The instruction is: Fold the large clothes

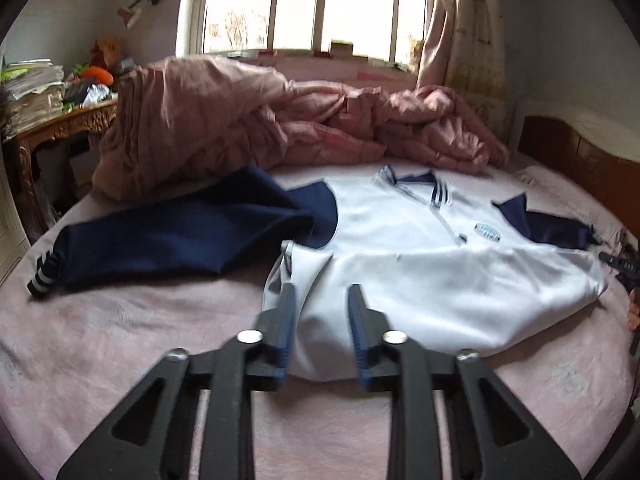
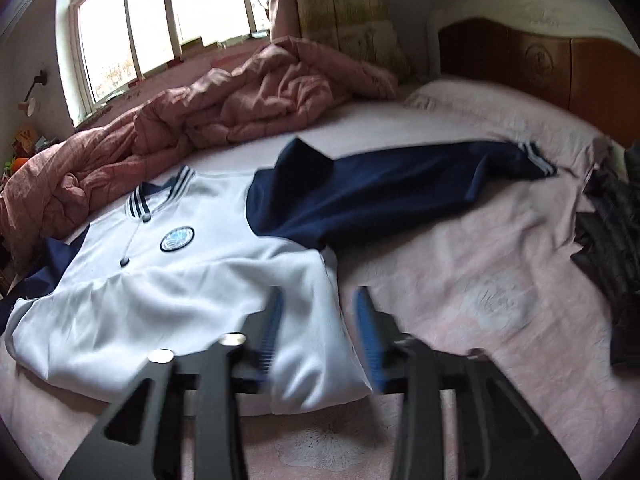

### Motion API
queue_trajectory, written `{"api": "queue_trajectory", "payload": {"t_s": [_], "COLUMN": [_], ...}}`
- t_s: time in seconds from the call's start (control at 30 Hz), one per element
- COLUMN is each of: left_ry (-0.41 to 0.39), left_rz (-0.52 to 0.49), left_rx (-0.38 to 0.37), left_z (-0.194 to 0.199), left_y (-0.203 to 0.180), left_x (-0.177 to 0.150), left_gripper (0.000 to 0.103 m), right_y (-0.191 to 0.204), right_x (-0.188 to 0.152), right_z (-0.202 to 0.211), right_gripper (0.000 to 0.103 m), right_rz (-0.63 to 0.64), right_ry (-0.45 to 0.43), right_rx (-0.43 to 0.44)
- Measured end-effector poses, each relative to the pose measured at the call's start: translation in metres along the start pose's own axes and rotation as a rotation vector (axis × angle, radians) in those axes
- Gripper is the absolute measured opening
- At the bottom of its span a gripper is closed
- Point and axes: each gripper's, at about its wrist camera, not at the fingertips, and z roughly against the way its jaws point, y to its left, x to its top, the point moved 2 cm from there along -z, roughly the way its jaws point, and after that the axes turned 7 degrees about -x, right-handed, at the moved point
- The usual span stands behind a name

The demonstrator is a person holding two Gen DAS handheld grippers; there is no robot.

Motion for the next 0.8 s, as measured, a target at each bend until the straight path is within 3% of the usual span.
{"api": "queue_trajectory", "payload": {"t_s": [0.1, 0.17, 0.2, 0.33, 0.43, 0.57, 0.67, 0.8], "left_ry": [-0.09, -0.142, -0.164, -0.239, -0.281, -0.274, -0.294, -0.281], "left_rz": [-0.006, -0.026, -0.039, -0.1, -0.122, -0.165, -0.223, -0.256], "left_rx": [0.001, 0.02, 0.034, 0.073, 0.059, 0.056, 0.08, 0.055], "left_z": [0.015, 0.019, 0.021, 0.022, 0.022, 0.01, 0.006, -0.001], "left_y": [-0.01, -0.019, -0.024, -0.045, -0.06, -0.081, -0.097, -0.11], "left_x": [0.005, 0.006, 0.006, 0.003, -0.005, -0.016, -0.026, -0.034], "left_gripper": [0.057, 0.079, 0.083, 0.103, 0.103, 0.103, 0.103, 0.103], "right_y": [0.012, 0.021, 0.028, 0.05, 0.063, 0.081, 0.083, 0.078], "right_x": [0.002, 0.0, 0.0, -0.008, -0.016, -0.023, -0.022, -0.019], "right_z": [0.017, 0.028, 0.031, 0.04, 0.041, 0.042, 0.05, 0.052], "right_gripper": [0.071, 0.079, 0.084, 0.085, 0.085, 0.085, 0.085, 0.085], "right_rz": [0.054, 0.09, 0.101, 0.127, 0.113, 0.153, 0.136, 0.09], "right_ry": [-0.071, -0.107, -0.133, -0.212, -0.236, -0.227, -0.225, -0.175], "right_rx": [0.008, 0.01, 0.012, 0.008, 0.007, 0.045, 0.112, 0.181]}}
